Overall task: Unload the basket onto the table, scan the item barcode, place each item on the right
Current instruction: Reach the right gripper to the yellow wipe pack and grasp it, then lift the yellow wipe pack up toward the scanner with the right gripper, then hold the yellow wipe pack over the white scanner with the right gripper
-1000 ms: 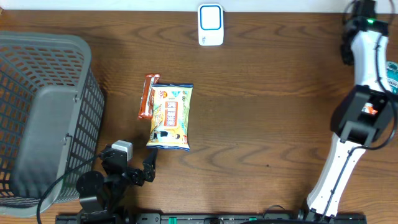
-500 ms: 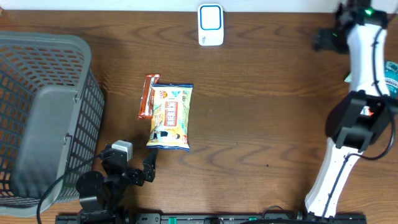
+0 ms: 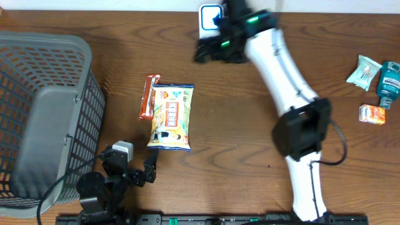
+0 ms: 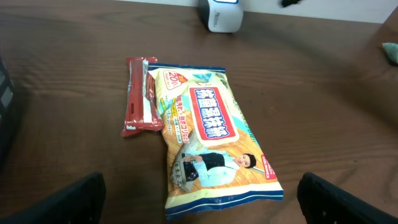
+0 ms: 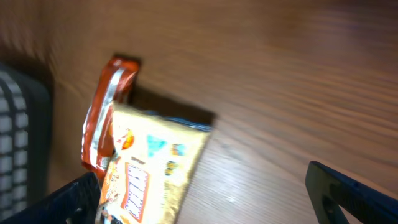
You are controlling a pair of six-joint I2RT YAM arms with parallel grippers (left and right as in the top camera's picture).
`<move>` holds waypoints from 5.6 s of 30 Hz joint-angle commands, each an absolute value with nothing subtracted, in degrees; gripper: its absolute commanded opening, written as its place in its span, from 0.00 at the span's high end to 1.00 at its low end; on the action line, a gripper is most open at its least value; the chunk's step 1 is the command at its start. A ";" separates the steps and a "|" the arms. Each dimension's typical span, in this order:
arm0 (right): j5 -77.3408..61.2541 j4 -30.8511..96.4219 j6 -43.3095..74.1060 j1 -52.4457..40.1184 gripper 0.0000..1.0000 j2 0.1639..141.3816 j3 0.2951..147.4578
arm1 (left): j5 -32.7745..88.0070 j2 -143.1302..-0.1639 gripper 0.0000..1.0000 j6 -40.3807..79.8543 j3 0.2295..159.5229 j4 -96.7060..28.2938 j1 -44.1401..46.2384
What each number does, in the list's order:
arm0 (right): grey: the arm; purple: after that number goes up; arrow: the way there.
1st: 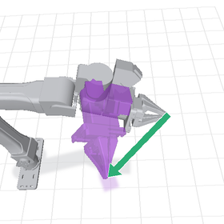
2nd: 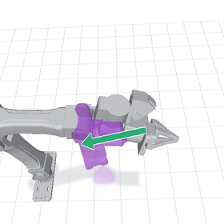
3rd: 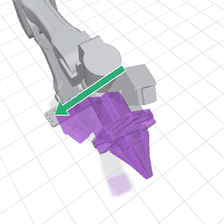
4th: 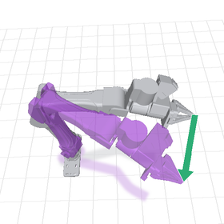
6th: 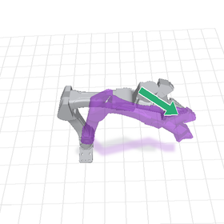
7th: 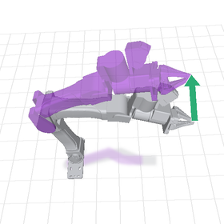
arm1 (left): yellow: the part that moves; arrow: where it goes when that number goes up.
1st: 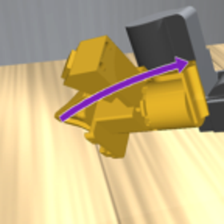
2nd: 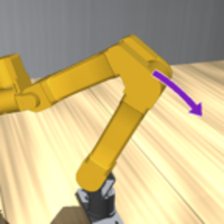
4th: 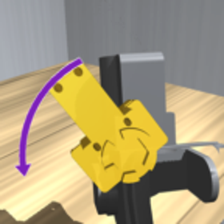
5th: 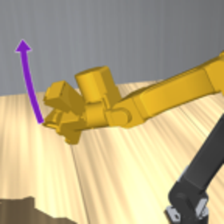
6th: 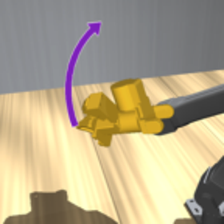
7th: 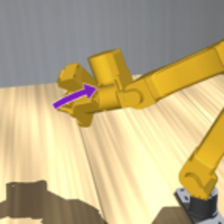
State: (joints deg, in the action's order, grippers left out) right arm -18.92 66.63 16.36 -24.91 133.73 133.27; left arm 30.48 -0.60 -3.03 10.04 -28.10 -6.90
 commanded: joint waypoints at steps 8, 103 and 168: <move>4.49 64.12 17.12 -45.21 0.03 136.97 124.36 | 30.39 -0.34 0.02 -3.40 10.22 -27.86 -6.66; -67.88 97.49 -67.26 -16.05 0.99 133.53 113.99 | 30.39 -0.34 0.02 -3.40 10.22 -27.86 -6.66; -37.87 78.32 -42.89 -18.37 0.99 124.81 116.99 | 30.39 -0.34 0.02 -3.40 10.22 -27.86 -6.66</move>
